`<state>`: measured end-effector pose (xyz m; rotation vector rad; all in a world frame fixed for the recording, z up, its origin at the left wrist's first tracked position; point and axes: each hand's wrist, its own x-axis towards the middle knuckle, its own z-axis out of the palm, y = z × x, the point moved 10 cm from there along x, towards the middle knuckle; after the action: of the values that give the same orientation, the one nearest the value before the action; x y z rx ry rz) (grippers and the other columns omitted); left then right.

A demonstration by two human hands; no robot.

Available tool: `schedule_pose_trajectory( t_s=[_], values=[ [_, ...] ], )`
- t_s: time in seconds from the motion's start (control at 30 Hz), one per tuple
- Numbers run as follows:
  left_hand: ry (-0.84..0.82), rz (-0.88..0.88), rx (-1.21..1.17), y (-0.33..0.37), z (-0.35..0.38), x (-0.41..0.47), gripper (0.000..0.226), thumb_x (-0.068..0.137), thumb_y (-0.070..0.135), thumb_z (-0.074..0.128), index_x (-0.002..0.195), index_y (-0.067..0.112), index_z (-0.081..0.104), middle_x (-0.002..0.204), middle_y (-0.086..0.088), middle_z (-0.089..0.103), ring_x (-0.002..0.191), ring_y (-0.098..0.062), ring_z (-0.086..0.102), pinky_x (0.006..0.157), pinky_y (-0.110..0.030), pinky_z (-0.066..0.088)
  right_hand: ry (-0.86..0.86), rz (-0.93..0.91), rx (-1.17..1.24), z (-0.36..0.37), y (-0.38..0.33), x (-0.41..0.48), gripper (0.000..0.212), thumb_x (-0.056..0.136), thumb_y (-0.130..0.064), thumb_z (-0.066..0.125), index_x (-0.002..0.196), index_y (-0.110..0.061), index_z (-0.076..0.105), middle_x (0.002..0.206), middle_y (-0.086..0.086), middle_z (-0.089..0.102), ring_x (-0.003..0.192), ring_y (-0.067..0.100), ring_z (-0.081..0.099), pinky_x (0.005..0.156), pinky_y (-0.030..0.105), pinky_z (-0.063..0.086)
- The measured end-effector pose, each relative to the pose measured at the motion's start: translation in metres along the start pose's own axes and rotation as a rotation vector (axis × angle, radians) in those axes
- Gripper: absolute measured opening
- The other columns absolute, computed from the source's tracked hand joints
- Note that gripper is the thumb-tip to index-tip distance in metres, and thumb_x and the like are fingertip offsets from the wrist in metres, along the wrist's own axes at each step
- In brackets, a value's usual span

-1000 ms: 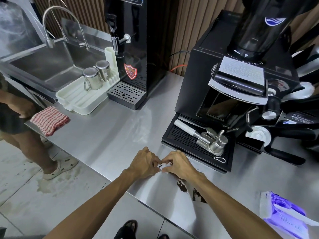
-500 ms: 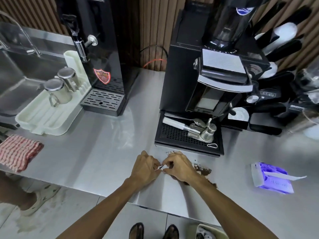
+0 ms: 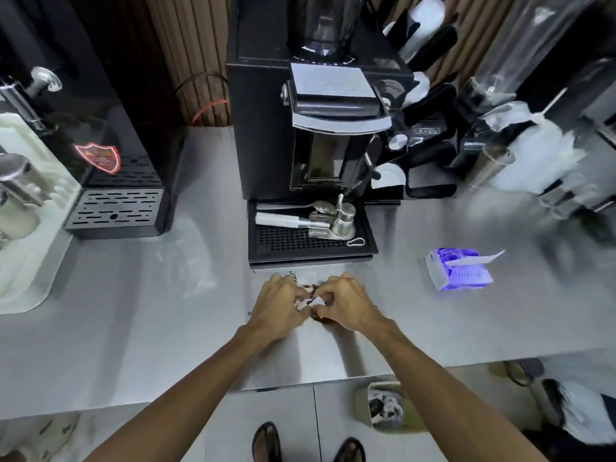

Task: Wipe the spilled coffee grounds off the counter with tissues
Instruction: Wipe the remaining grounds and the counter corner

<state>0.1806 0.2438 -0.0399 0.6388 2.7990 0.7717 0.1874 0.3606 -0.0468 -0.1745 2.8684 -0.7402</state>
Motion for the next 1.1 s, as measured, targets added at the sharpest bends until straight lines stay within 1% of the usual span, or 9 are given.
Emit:
schedule_pose_trajectory(
  t_s=[0.07, 0.17, 0.3, 0.43, 0.63, 0.73, 0.87, 1.0, 1.1],
  values=[
    [-0.016, 0.046, -0.002, 0.026, 0.01, 0.007, 0.034, 0.083, 0.039, 0.066, 0.116, 0.029, 0.07, 0.091, 0.003, 0.055, 0.098, -0.02, 0.043, 0.09, -0.03, 0.039, 0.036, 0.04, 0.01, -0.014, 0.021, -0.015, 0.022, 0.07, -0.036, 0.077, 0.091, -0.028, 0.075, 0.075, -0.014, 0.056, 0.084, 0.016, 0.05, 0.091, 0.036, 0.041],
    [-0.043, 0.1, -0.018, 0.069, 0.03, 0.014, 0.035, 0.083, 0.036, 0.068, 0.117, 0.03, 0.069, 0.083, 0.005, 0.047, 0.095, -0.019, 0.041, 0.084, -0.033, 0.042, 0.085, 0.111, -0.001, -0.034, 0.059, -0.046, 0.03, 0.068, -0.04, 0.077, 0.097, -0.032, 0.075, 0.083, -0.011, 0.065, 0.086, 0.015, 0.05, 0.086, 0.031, 0.041],
    [-0.093, 0.196, -0.018, 0.133, 0.067, 0.019, 0.029, 0.083, 0.035, 0.066, 0.111, 0.028, 0.072, 0.09, 0.0, 0.058, 0.099, -0.021, 0.045, 0.084, -0.032, 0.042, 0.146, 0.193, 0.016, -0.061, 0.112, -0.095, 0.026, 0.068, -0.034, 0.078, 0.094, -0.028, 0.076, 0.088, -0.007, 0.071, 0.08, 0.016, 0.052, 0.08, 0.033, 0.047],
    [-0.136, 0.232, -0.012, 0.198, 0.108, 0.018, 0.034, 0.083, 0.04, 0.066, 0.114, 0.027, 0.07, 0.097, -0.001, 0.06, 0.099, -0.02, 0.046, 0.083, -0.031, 0.042, 0.172, 0.272, 0.002, -0.084, 0.166, -0.151, 0.024, 0.07, -0.035, 0.077, 0.093, -0.028, 0.076, 0.086, -0.006, 0.07, 0.077, 0.017, 0.048, 0.077, 0.034, 0.047],
    [-0.222, 0.197, -0.065, 0.274, 0.174, -0.002, 0.029, 0.083, 0.046, 0.066, 0.099, 0.024, 0.074, 0.089, -0.002, 0.066, 0.093, -0.023, 0.057, 0.072, -0.035, 0.051, 0.181, 0.303, 0.004, -0.099, 0.237, -0.226, 0.033, 0.068, -0.051, 0.07, 0.092, -0.029, 0.075, 0.082, -0.011, 0.067, 0.075, 0.015, 0.051, 0.078, 0.032, 0.045],
    [-0.258, 0.166, -0.051, 0.3, 0.204, -0.013, 0.028, 0.084, 0.047, 0.064, 0.107, 0.033, 0.071, 0.089, 0.0, 0.07, 0.086, -0.024, 0.062, 0.07, -0.032, 0.052, 0.156, 0.285, 0.027, -0.095, 0.266, -0.253, 0.038, 0.064, -0.054, 0.057, 0.091, -0.034, 0.075, 0.076, -0.009, 0.067, 0.071, 0.013, 0.057, 0.077, 0.029, 0.046],
    [-0.27, 0.157, -0.001, 0.32, 0.24, -0.021, 0.027, 0.084, 0.042, 0.062, 0.108, 0.033, 0.07, 0.088, 0.001, 0.072, 0.085, -0.024, 0.066, 0.068, -0.03, 0.052, 0.167, 0.304, 0.049, -0.092, 0.296, -0.281, 0.019, 0.071, -0.039, 0.07, 0.085, -0.027, 0.074, 0.08, -0.009, 0.068, 0.072, 0.009, 0.051, 0.076, 0.03, 0.044],
    [-0.322, 0.148, 0.009, 0.327, 0.276, -0.021, 0.032, 0.085, 0.042, 0.062, 0.117, 0.037, 0.067, 0.092, 0.0, 0.074, 0.084, -0.021, 0.068, 0.07, -0.029, 0.054, 0.122, 0.336, 0.019, -0.069, 0.328, -0.293, 0.021, 0.074, -0.038, 0.074, 0.091, -0.026, 0.075, 0.078, -0.014, 0.06, 0.075, 0.013, 0.053, 0.08, 0.03, 0.045],
    [-0.38, 0.126, -0.008, 0.318, 0.314, -0.017, 0.035, 0.087, 0.043, 0.065, 0.12, 0.032, 0.066, 0.09, -0.001, 0.075, 0.074, -0.017, 0.067, 0.068, -0.023, 0.049, 0.087, 0.376, 0.02, -0.037, 0.358, -0.291, 0.02, 0.073, -0.038, 0.077, 0.09, -0.027, 0.074, 0.082, -0.011, 0.065, 0.078, 0.015, 0.058, 0.083, 0.029, 0.045]
  ],
)
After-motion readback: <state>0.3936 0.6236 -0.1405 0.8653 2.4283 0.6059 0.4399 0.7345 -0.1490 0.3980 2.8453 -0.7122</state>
